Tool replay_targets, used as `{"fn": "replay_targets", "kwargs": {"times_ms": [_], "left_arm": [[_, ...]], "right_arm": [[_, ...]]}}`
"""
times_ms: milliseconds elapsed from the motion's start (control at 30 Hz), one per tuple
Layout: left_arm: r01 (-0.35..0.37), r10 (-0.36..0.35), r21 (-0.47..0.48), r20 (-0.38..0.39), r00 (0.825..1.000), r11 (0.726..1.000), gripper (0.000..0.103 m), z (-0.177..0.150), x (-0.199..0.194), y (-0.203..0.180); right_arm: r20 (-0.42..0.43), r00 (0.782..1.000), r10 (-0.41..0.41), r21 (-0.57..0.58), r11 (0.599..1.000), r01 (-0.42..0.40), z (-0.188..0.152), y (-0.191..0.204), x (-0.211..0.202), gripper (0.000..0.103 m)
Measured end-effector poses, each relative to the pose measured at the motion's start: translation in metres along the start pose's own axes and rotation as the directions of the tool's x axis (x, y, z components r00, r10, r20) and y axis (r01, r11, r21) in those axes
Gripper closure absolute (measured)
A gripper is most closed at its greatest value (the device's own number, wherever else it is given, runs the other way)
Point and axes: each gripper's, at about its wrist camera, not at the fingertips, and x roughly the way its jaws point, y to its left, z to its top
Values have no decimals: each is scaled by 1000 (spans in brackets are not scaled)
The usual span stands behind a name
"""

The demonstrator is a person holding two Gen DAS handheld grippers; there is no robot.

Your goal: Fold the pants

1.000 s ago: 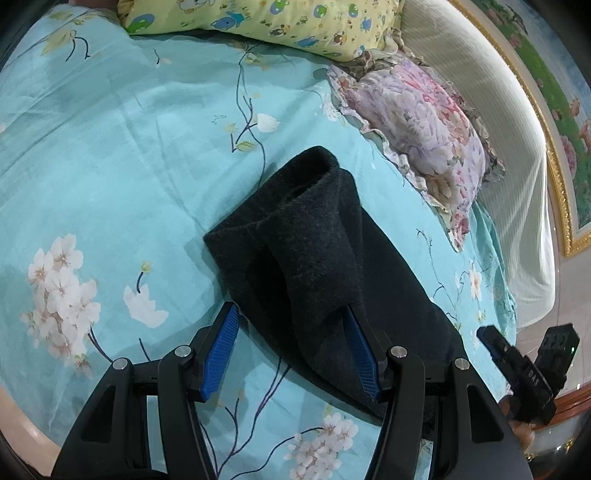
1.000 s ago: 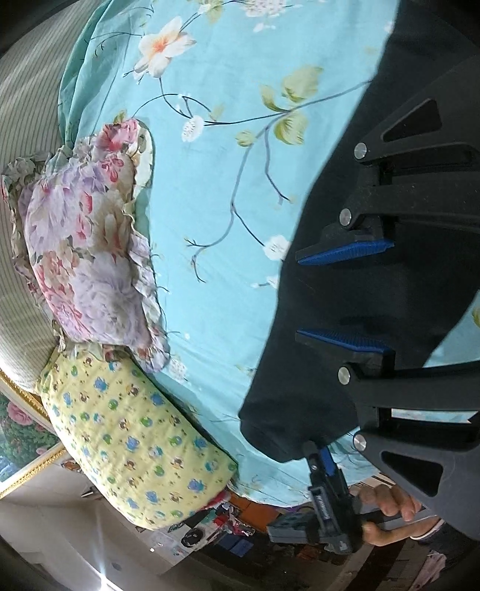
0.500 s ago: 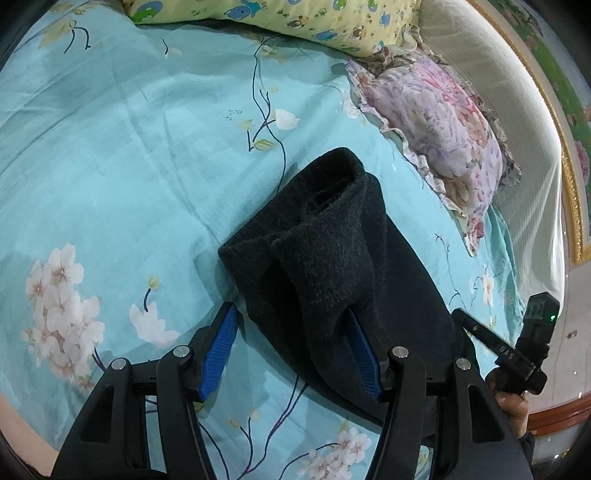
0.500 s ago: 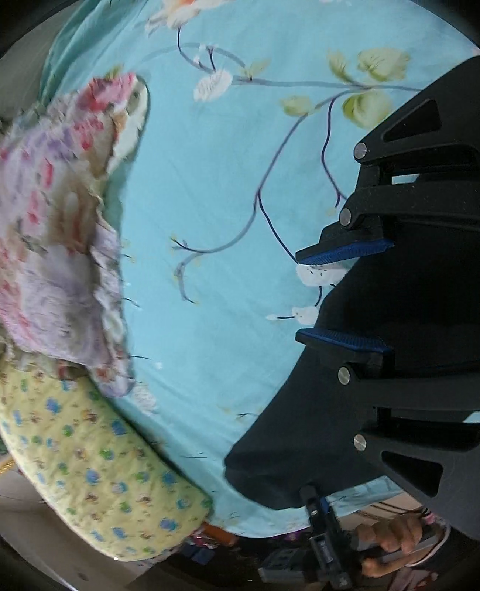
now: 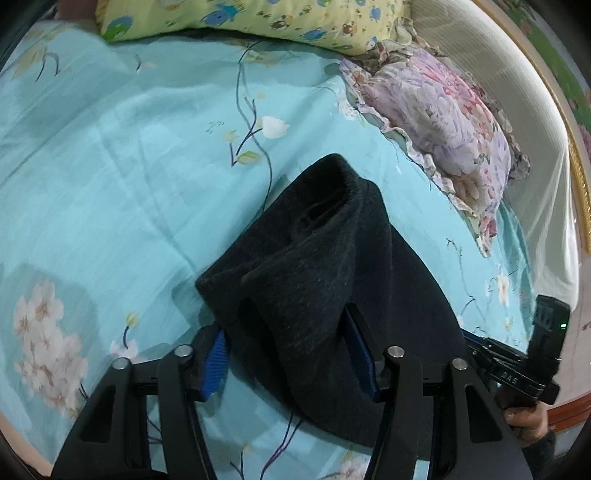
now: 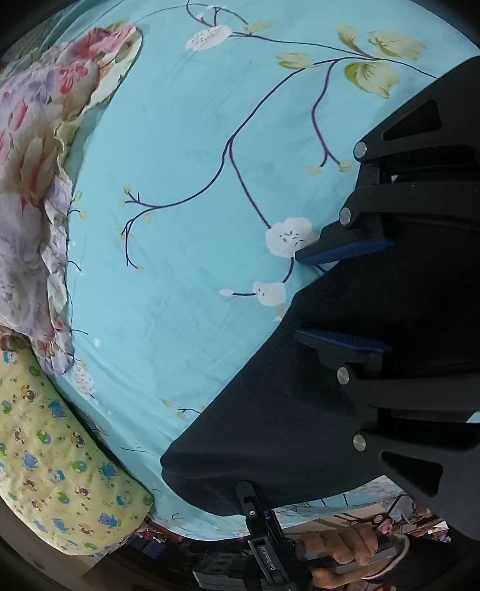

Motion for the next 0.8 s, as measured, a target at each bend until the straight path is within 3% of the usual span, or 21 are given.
{"fn": "replay_targets", "kwargs": {"times_ms": [33,100,233,333,400,500,633,800], "left_arm": [[-7,7,16,7,1000,1000,59,0,0,-2],[9,-9,37,14,1000,999,82,1,-2,-5],[96,-103,73,94,990,993,85,3,-37,-9],[224,-242,127,157,957,966,85,7,-72,-9],[259,-283,162,151,947,952,85,10,-80,-9],[247,-273,183,129,953,951,85,13,-73,-3],[254,-267,128,95,959,959,85,18,-49,21],[176,-185,142,53,981,974,84,17,-21,26]], "right_arm": [[1,1000,2,-12,1000,-2,0,3,0,79],[5,1000,1,-25,1000,-1,0,10,1,84],[72,997,-37,-30,999,39,-4,18,-16,92],[205,978,-41,21,999,38,-5,18,-52,93],[265,963,-47,59,998,33,-5,16,-67,93],[301,952,-53,79,996,30,-4,17,-70,93],[299,952,-63,103,994,34,-2,19,-50,93],[280,958,-67,142,990,27,-5,17,-22,93]]}}
